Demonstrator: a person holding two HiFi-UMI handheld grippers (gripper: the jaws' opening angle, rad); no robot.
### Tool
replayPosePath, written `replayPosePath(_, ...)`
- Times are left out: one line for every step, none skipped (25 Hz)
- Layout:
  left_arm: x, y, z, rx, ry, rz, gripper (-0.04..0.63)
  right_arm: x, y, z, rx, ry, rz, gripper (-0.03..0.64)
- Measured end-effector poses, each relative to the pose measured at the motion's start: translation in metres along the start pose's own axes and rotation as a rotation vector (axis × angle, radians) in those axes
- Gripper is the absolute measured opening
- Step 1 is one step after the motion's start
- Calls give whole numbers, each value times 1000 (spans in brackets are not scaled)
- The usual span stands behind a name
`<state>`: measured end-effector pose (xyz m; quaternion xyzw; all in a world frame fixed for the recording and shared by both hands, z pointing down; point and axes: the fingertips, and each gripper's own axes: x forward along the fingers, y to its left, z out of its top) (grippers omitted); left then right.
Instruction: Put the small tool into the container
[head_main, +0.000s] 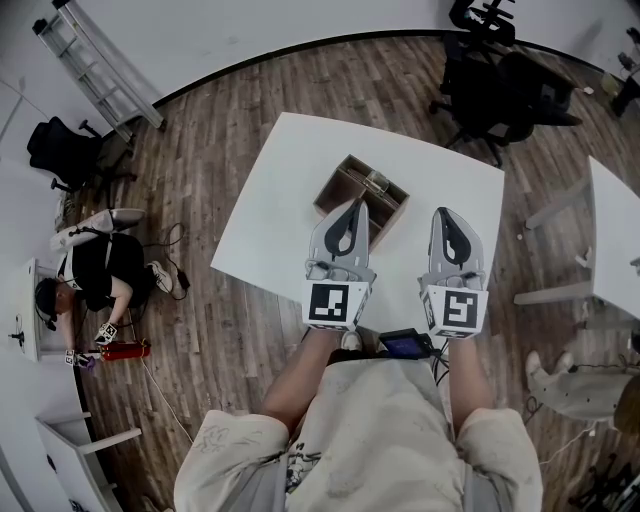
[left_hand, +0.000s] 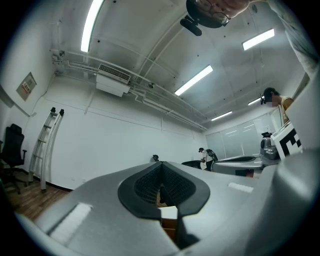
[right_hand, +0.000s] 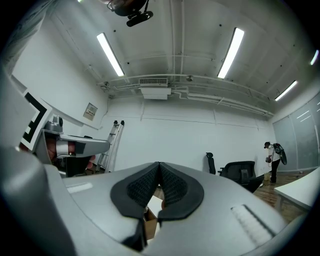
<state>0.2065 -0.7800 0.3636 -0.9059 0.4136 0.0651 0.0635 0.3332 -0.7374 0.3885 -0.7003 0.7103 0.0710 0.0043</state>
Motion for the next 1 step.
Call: replayPosePath(-1,0,1,4,2,2,15,-1,0,1,0,2,-1,5)
